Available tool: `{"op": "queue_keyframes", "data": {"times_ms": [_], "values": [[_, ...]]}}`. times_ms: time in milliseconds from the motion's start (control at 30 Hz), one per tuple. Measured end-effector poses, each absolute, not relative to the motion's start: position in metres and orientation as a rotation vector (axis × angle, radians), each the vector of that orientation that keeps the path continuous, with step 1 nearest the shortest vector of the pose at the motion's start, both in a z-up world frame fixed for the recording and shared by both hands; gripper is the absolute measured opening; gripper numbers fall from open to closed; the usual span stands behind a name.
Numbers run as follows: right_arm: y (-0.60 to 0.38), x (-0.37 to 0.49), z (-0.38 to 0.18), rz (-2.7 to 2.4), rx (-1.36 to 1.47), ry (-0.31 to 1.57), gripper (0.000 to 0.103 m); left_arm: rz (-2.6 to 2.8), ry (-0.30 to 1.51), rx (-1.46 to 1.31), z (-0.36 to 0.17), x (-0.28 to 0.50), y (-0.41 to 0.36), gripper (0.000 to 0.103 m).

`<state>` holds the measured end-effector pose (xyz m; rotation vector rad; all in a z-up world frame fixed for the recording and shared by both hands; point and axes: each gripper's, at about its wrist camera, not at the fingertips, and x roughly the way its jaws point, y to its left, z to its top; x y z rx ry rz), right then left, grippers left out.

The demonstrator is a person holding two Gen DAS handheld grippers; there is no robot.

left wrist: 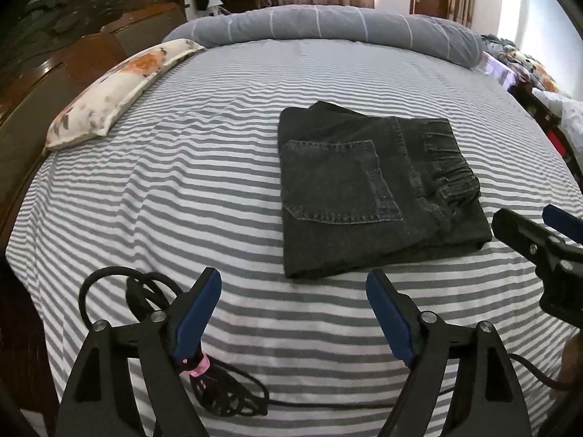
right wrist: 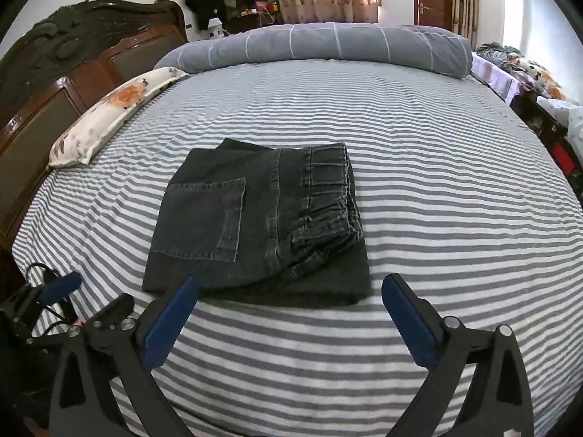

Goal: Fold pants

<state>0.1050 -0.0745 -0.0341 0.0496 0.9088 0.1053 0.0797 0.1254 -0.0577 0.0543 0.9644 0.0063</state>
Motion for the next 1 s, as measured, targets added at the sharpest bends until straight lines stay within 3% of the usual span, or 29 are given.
{"op": "queue_keyframes", "data": {"times_ms": [1000], "values": [[-0.058, 0.084, -0.049, 0.059, -0.032, 0.956, 0.101, 0.056, 0.952, 0.044, -0.059, 0.067, 0.133, 0.084]]}}
